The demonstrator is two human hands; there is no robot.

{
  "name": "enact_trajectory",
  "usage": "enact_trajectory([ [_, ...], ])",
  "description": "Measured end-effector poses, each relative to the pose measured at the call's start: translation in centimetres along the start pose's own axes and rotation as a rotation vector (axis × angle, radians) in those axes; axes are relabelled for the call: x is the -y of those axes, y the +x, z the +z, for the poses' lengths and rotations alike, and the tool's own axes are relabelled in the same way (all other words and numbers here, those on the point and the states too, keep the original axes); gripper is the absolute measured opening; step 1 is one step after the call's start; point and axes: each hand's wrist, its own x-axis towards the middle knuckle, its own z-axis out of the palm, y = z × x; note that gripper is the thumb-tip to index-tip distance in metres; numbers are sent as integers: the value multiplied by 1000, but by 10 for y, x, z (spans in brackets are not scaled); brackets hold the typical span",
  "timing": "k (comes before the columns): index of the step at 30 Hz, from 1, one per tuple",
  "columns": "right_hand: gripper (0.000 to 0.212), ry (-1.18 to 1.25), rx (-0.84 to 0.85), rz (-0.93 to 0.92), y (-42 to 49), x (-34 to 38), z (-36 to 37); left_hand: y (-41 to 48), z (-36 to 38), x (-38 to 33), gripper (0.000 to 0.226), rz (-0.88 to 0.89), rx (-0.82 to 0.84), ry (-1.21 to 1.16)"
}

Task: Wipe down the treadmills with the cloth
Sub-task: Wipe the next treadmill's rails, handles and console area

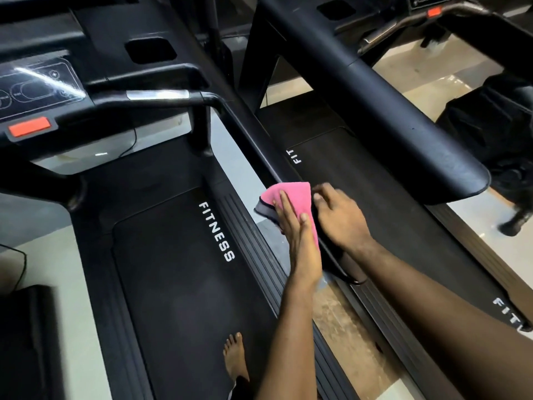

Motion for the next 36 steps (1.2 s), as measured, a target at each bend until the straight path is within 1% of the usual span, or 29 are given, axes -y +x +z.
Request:
enact_trajectory([
  [4, 33, 53, -113, -57, 36, 27, 10, 81, -20, -21, 56, -125, -81, -4],
  [6, 33, 69, -139, -61, 48, 35, 17, 107, -27, -31, 55, -146, -105, 2],
  [8, 33, 64, -151, -56, 57, 40, 21, 101, -27, -27, 55, -120, -85, -5],
  [11, 33, 85, -139, -61, 72, 56, 23, 58, -21, -11, 57, -36, -33, -43],
  [13, 33, 109, -122, -68, 78, 66, 27, 51, -21, -3, 58, -6, -24, -73],
  [14, 34, 123, -114, -71, 80, 70, 31, 62, -23, 0, 59, -9, -29, -69],
  [16, 39, 120, -124, -79, 80, 70, 39, 97, -30, 1, 62, -72, -53, -38],
  [18, 43, 90, -134, -87, 81, 66, 45, 145, -41, -4, 69, -124, -113, -17],
  [20, 44, 83, -133, -82, 83, 63, 46, 189, -54, -16, 74, -151, -131, 16],
  [23, 40, 81, -124, -73, 84, 66, 46, 217, -66, -33, 65, -153, -116, 17],
  [27, 31, 11, -106, -61, 86, 68, 43, 158, -58, -26, 51, -34, 3, -17],
  [28, 28, -4, -87, -50, 89, 70, 41, 142, -56, -18, 51, -13, 27, -44],
  [31, 15, -28, -40, -56, 99, 74, 36, 134, -52, -8, 55, -37, 38, -71],
  [34, 13, -79, -137, -82, 96, 74, 43, 184, -63, -11, 61, -68, -27, 4],
  [36, 16, -80, -180, -98, 95, 74, 47, 234, -75, -23, 76, -119, -99, -4],
])
